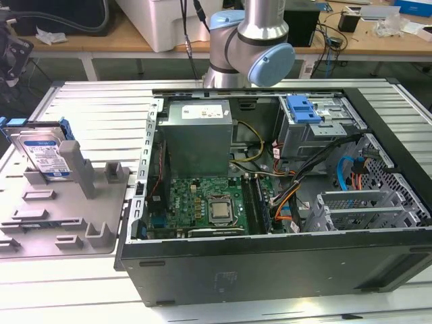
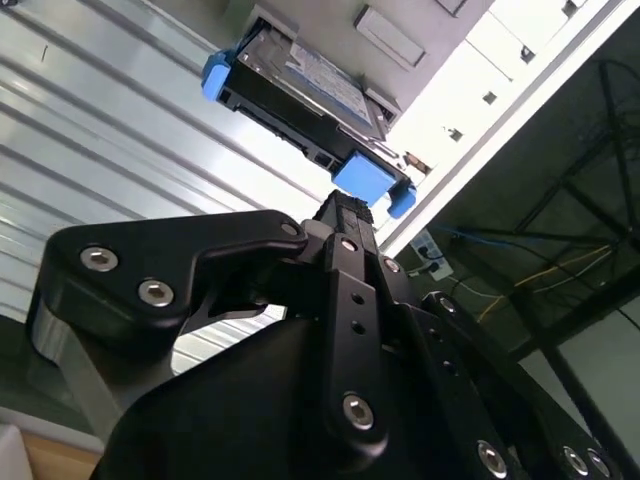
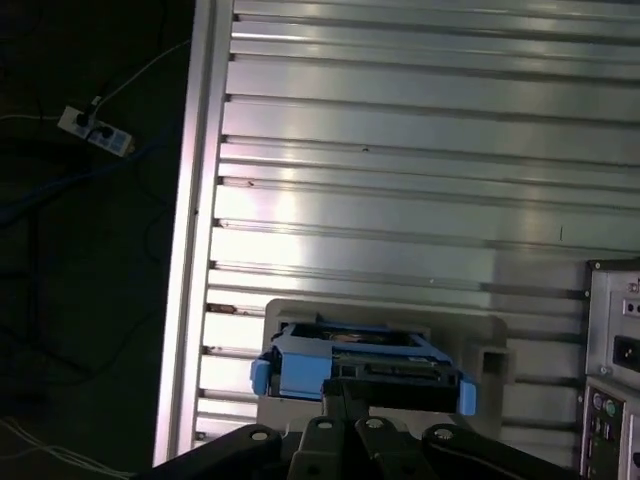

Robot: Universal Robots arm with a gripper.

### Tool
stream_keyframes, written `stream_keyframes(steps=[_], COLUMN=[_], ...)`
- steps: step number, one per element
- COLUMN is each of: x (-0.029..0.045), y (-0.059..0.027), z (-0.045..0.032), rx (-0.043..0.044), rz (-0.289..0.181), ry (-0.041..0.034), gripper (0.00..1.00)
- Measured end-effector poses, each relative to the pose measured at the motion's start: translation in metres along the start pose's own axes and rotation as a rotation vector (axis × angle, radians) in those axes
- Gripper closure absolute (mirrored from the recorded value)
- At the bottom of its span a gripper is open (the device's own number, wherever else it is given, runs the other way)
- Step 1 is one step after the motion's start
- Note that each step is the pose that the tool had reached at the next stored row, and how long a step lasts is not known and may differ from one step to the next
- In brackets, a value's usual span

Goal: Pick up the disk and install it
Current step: 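Pick up the disk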

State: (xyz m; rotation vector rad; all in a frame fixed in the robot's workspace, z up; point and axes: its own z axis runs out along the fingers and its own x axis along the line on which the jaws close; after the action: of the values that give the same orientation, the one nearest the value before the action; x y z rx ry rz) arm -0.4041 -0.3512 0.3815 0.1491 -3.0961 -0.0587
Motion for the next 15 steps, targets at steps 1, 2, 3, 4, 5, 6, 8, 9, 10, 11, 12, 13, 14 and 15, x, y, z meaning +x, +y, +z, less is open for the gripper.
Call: stream_keyframes(steps=[1,2,3,4,5,6,8,9,10,11,12,13,14,15], x=[0.0004,0.001,0.0014,0.0019,0.0023,0.0027,0.0034,0.0035,0.0036,0.0038,0.004,0.0044,0.0047,0.0051], y=[0.0,0.0001,0.0001,0.0001,0.0002,0.0002,0.0003,0.0004,0.0004,0.0005,0.0005,0.0006,0.0006,0.0006], z=[0.0003,0.0009,0.0013,0.0017,0.0021,0.0024,0.0031,0.0034,0.0036,0.004,0.0042,0.0045,0.0047,0.0051], rx=[0.0003,0.0008,0.0012,0.0016,0.002,0.0023,0.0035,0.0038,0.0041,0.0046,0.005,0.0053,0.0057,0.0061], rz=[-0.008,-0.022,-0.032,-0.043,-0.053,-0.061,-0.089,-0.098,-0.106,-0.118,-0.126,-0.135,-0.144,-0.157], ry=[0.0002,0.0007,0.001,0.0014,0.0018,0.0022,0.0033,0.0036,0.004,0.0045,0.0049,0.0052,0.0056,0.006], gripper=[0.89,0.89,0.89,0.89,0.83,0.83,0.71,0.71,0.64,0.64,0.64,0.64,0.64,0.63])
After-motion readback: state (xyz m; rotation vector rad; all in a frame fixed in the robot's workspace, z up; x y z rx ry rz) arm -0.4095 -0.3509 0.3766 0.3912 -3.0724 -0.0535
